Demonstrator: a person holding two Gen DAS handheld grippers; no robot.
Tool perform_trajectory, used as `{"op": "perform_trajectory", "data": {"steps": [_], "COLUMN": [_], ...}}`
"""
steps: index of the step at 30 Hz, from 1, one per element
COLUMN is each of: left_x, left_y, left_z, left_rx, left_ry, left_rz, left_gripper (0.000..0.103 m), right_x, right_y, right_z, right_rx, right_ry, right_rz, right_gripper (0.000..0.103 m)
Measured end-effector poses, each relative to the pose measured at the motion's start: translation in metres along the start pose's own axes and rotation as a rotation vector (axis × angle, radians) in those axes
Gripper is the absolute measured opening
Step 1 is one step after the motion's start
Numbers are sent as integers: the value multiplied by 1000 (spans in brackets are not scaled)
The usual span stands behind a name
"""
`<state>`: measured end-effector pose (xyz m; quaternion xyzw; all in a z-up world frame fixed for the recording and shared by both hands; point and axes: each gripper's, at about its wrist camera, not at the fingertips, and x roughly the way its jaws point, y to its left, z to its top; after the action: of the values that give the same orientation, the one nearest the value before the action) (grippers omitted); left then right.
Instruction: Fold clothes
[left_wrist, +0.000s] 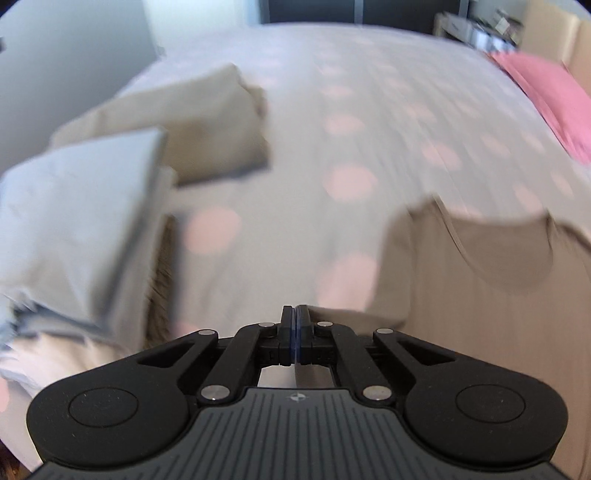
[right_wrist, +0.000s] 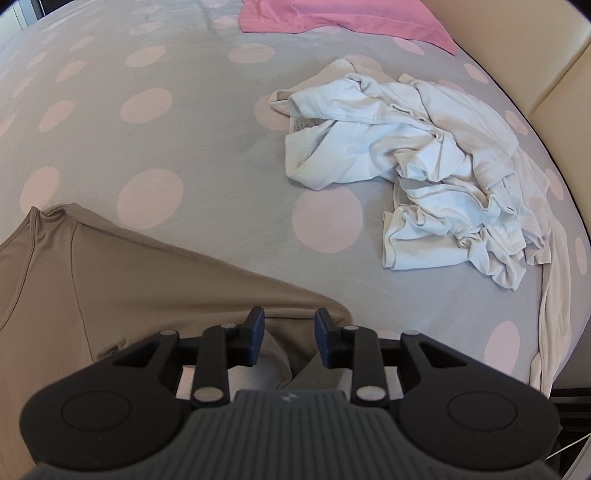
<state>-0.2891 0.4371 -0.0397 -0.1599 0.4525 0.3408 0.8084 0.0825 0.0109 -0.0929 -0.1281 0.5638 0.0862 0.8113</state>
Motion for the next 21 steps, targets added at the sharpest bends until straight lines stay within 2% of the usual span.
{"op": "perform_trajectory", "data": {"steps": [4,18,21], "left_x": [4,76,77], "left_y": [22,61,58], "left_z": [30,39,39], "left_rx": [-83,-141,-116], "left_ry": [-4,173,154], "left_rz": [31,205,217], "left_gripper": [0,0,4], "right_x": [4,15,14], "right_y": [5,9,11], "right_z": [2,2,2], "right_rx": [-11,-34,-38], "right_ry": [6,11,-9], "right_rz": [10,10,32], "right_gripper": [34,38,38]}}
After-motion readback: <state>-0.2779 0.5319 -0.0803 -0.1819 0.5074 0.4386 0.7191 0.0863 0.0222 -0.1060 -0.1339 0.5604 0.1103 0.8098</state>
